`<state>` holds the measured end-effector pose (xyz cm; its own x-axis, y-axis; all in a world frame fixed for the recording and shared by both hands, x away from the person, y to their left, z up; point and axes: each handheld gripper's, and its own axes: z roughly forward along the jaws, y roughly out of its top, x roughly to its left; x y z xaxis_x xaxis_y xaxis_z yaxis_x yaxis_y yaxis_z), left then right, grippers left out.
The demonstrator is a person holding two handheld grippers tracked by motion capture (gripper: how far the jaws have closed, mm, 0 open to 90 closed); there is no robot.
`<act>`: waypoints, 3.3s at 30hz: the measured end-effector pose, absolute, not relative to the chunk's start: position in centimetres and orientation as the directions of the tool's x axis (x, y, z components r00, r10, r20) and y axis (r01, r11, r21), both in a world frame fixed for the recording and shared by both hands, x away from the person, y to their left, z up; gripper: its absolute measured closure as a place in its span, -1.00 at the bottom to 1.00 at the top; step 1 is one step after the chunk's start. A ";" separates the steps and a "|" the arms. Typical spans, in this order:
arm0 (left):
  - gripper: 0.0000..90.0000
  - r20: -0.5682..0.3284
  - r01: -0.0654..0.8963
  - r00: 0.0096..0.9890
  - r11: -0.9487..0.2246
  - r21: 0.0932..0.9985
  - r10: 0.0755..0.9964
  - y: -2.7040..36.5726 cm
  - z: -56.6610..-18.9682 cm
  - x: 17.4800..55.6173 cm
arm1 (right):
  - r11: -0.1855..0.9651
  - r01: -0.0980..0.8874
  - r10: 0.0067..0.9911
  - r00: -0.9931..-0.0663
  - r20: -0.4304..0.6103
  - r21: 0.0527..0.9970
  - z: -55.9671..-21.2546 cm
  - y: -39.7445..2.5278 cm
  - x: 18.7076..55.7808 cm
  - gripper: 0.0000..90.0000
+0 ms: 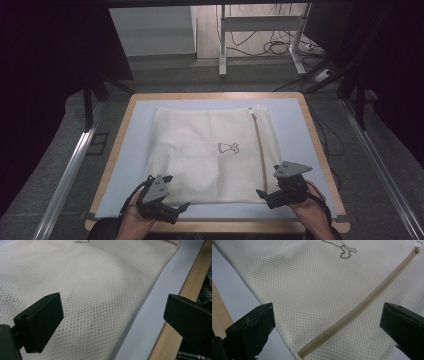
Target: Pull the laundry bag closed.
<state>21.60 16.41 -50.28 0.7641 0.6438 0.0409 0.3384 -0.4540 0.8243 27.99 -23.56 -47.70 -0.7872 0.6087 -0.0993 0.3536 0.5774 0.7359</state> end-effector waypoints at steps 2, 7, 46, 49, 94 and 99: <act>-0.95 0.041 0.339 0.761 -0.451 0.826 0.647 16.6 -50.2 21.5 | 0.575 0.355 0.612 -0.785 -0.099 0.737 -47.7 -23.7 27.8 -1.00; -0.95 0.037 0.343 0.752 -0.439 0.830 0.658 17.1 -50.2 21.4 | 0.570 0.357 0.619 -0.779 -0.100 0.740 -47.6 -24.2 27.5 -1.00; -0.95 -0.002 0.398 0.673 -0.360 0.844 0.740 22.0 -50.4 20.0 | 0.551 0.391 0.668 -0.736 -0.109 0.737 -47.8 -26.7 25.3 -1.00; -0.95 -0.005 0.401 0.667 -0.354 0.845 0.745 22.3 -50.5 20.0 | 0.548 0.391 0.673 -0.731 -0.112 0.739 -47.8 -26.9 25.1 -1.00; -0.94 -0.043 0.449 0.579 -0.275 0.850 0.814 26.2 -51.1 19.1 | 0.485 0.454 0.751 -0.654 -0.090 0.747 -48.2 -30.2 23.4 -1.00; -0.94 -0.045 0.460 0.569 -0.272 0.845 0.821 26.6 -51.2 19.1 | 0.482 0.467 0.757 -0.648 -0.084 0.742 -48.4 -30.5 23.4 -1.00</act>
